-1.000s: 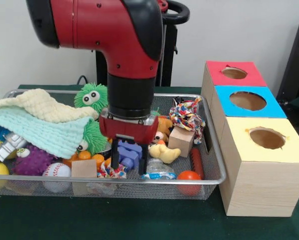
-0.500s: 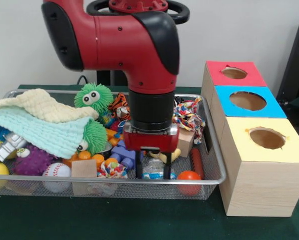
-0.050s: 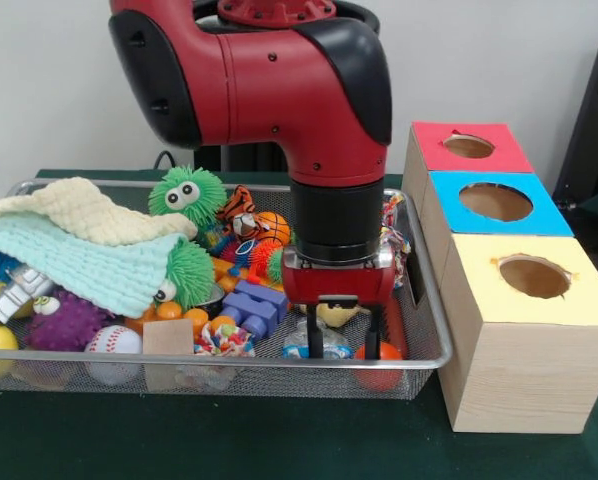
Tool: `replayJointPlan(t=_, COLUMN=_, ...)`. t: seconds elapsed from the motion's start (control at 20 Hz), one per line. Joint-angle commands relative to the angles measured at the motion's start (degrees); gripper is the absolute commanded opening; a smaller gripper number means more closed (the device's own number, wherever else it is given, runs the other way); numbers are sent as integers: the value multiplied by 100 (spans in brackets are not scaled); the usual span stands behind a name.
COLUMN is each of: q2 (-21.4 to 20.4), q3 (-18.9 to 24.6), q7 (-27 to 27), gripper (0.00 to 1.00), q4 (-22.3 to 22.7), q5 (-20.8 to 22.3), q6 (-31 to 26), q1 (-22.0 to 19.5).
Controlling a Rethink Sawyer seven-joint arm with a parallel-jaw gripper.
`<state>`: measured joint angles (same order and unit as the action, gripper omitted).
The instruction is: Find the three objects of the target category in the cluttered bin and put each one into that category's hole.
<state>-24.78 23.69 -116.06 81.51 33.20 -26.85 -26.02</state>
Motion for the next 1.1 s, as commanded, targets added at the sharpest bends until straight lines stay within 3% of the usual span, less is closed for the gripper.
replayJointPlan(t=0.05, q2=-58, q3=309, q7=1368, gripper=100, q4=128, q5=422, q6=-628, q1=105)
replayJointPlan(t=0.45, q2=-151, q3=-116, q7=915, gripper=100, q4=134, q5=317, q6=-936, q1=302)
replayJointPlan(t=1.1, q2=-389, q3=-57, q7=695, gripper=100, q4=662, q5=12, q6=-1469, q1=267)
